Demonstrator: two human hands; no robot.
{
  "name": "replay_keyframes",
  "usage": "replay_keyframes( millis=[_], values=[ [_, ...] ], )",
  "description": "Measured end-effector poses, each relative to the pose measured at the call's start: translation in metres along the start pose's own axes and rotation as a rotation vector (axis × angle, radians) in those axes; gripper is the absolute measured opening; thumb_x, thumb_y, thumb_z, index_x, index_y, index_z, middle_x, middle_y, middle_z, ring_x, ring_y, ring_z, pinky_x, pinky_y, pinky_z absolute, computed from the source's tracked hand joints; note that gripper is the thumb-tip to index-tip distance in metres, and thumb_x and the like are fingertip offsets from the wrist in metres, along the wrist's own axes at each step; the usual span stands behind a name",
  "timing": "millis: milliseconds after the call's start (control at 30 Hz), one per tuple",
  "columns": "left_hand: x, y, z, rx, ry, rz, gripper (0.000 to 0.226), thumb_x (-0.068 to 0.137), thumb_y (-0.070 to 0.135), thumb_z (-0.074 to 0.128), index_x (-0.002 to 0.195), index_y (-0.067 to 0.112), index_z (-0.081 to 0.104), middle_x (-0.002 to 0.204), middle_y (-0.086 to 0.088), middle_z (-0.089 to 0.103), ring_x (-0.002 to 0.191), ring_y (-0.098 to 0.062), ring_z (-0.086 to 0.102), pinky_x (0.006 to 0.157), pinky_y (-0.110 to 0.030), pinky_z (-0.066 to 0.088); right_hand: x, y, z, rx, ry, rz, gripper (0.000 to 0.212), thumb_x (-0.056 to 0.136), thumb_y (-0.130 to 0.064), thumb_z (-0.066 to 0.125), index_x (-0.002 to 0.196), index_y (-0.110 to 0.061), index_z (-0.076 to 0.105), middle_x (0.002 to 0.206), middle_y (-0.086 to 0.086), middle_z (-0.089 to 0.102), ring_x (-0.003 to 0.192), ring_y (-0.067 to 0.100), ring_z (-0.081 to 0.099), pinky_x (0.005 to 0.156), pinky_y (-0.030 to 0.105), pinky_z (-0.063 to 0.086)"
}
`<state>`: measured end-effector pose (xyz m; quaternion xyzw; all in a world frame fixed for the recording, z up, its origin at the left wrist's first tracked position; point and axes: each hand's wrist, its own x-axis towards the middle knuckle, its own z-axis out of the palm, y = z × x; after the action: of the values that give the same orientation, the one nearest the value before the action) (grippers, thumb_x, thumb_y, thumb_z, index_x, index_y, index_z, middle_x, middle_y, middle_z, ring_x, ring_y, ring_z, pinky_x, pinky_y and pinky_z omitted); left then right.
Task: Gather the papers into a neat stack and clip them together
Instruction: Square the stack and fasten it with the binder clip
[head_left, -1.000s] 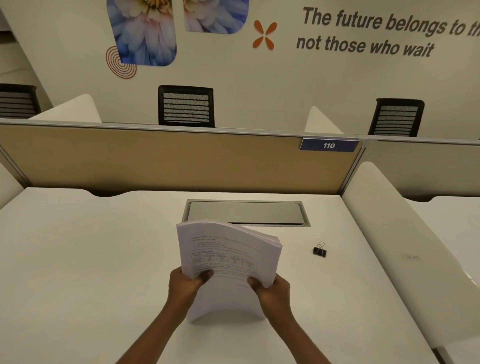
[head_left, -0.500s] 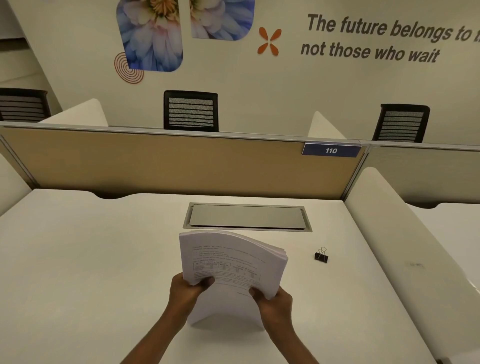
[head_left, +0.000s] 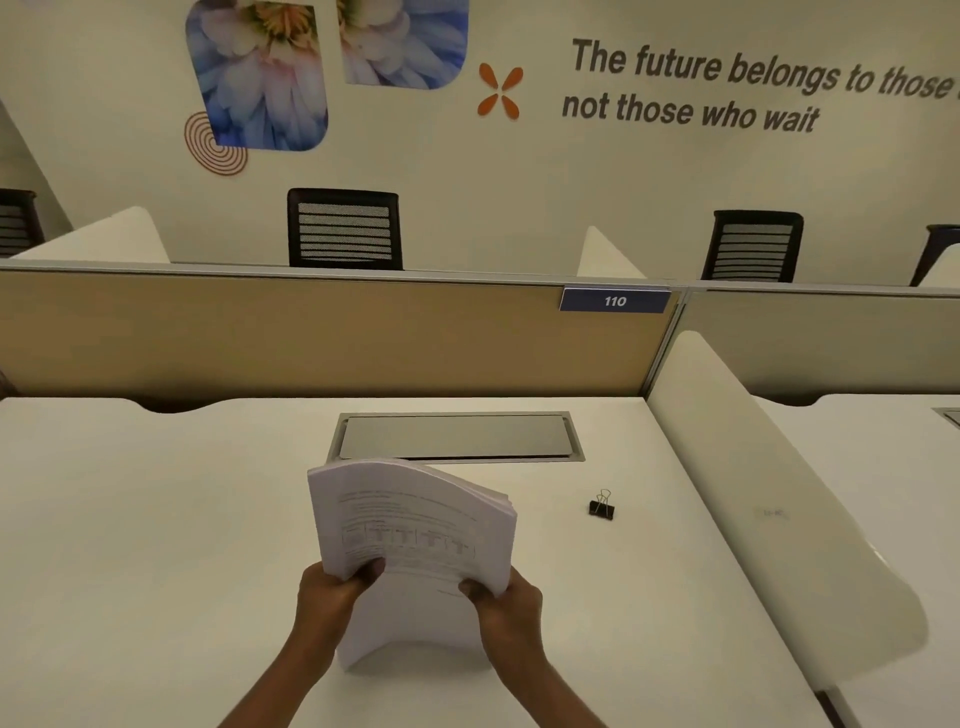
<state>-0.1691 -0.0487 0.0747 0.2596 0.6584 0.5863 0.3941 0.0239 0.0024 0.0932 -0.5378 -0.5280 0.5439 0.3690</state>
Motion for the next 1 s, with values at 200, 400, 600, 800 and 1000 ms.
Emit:
replay_keyframes(
  millis=[200,400,600,800,1000],
  values=[
    [-0.007,0.016,0.017,0.073,-0.087,0.033,0.033,0.061,0.029,0.085,0.089,0.015,0.074,0.084,-0.003,0.078,0.077,-0.024,0.074,0.065,-0.035,0.059,0.011,-0.001,-0.026,0.07,0.041,0.021,0.03,0.076,0.007,0.069,0.08,-0.022,0.067,0.082,-0.006,0.072,0.075,0.015,0.068,0.056,0.012,0.052],
    [-0.009,0.042,0.037,0.014,-0.213,0.088,0.038,0.064,0.027,0.08,0.099,0.015,0.071,0.095,-0.002,0.078,0.085,-0.026,0.075,0.069,-0.037,0.062,0.027,-0.017,-0.061,0.096,-0.006,-0.006,0.033,0.074,0.008,0.072,0.082,-0.023,0.065,0.085,-0.006,0.071,0.075,0.01,0.07,0.06,0.018,0.057],
    [-0.008,0.059,0.052,-0.074,-0.311,0.071,0.078,0.043,0.048,0.091,0.107,0.007,0.07,0.105,-0.011,0.075,0.092,-0.033,0.072,0.075,-0.041,0.061,0.035,-0.026,-0.086,0.125,-0.014,-0.021,0.032,0.072,0.008,0.073,0.087,-0.02,0.068,0.094,0.005,0.074,0.086,0.026,0.071,0.077,0.039,0.06],
    [0.003,0.075,0.064,-0.124,-0.37,0.103,0.077,0.043,0.051,0.09,0.107,0.014,0.068,0.105,-0.014,0.073,0.092,-0.038,0.071,0.073,-0.048,0.06,0.035,-0.023,-0.096,0.109,-0.03,-0.031,0.036,0.073,0.011,0.071,0.084,-0.023,0.067,0.09,0.001,0.073,0.084,0.025,0.071,0.073,0.036,0.059],
    [0.015,0.091,0.072,-0.039,-0.515,0.076,0.084,0.045,0.052,0.088,0.116,0.015,0.064,0.11,-0.014,0.072,0.098,-0.035,0.07,0.078,-0.048,0.059,0.036,-0.016,-0.105,0.144,-0.033,0.002,0.033,0.073,0.013,0.07,0.088,-0.016,0.069,0.092,0.004,0.075,0.083,0.027,0.073,0.07,0.035,0.061]
  ],
)
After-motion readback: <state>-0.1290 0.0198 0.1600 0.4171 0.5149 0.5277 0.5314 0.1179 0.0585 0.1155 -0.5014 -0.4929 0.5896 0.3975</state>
